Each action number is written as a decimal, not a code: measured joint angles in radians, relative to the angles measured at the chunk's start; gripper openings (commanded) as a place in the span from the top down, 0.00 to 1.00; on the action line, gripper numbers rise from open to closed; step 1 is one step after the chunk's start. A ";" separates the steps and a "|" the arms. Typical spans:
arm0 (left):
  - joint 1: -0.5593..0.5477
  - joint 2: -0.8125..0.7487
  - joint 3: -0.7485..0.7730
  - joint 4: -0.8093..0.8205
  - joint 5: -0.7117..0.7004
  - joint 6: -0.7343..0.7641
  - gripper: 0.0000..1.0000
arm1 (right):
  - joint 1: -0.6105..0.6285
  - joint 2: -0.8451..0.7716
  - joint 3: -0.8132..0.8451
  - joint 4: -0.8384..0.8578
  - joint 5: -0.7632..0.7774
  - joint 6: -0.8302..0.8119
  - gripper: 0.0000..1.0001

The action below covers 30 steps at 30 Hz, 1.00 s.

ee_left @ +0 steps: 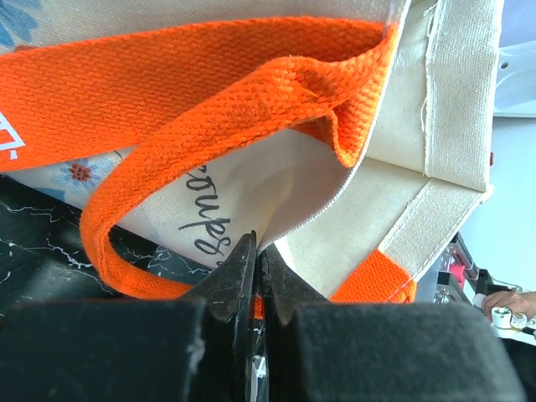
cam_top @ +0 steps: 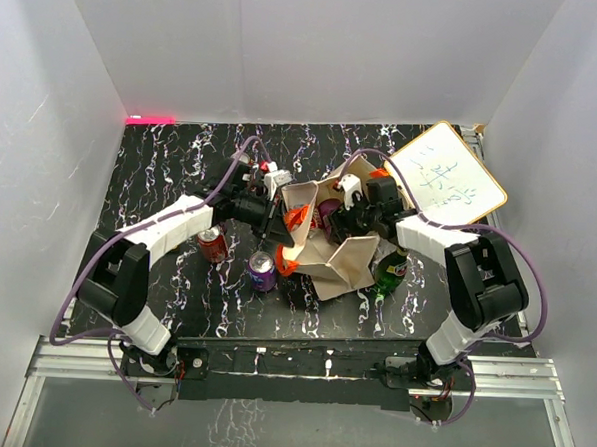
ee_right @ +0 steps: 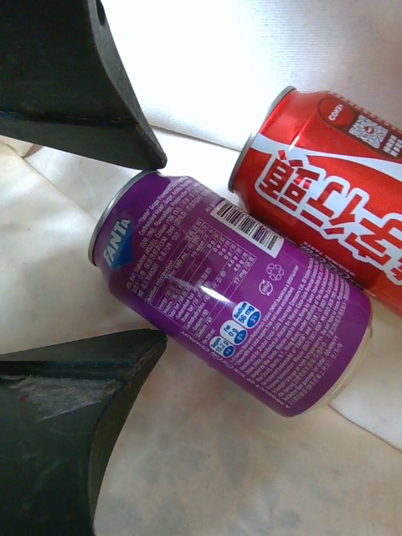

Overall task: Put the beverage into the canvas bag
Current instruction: Adjust the drink in the canvas bag.

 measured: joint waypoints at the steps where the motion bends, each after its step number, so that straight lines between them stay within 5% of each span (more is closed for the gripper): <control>1: -0.002 0.004 0.000 0.005 0.003 -0.008 1.00 | -0.008 0.005 0.002 0.004 -0.015 0.010 0.24; 18: 0.009 0.128 0.110 0.092 0.152 -0.301 1.00 | 0.053 0.144 0.068 0.164 0.167 0.138 0.25; 30: 0.015 0.124 0.112 0.050 0.135 -0.219 1.00 | 0.060 0.145 0.092 0.157 0.198 0.141 0.78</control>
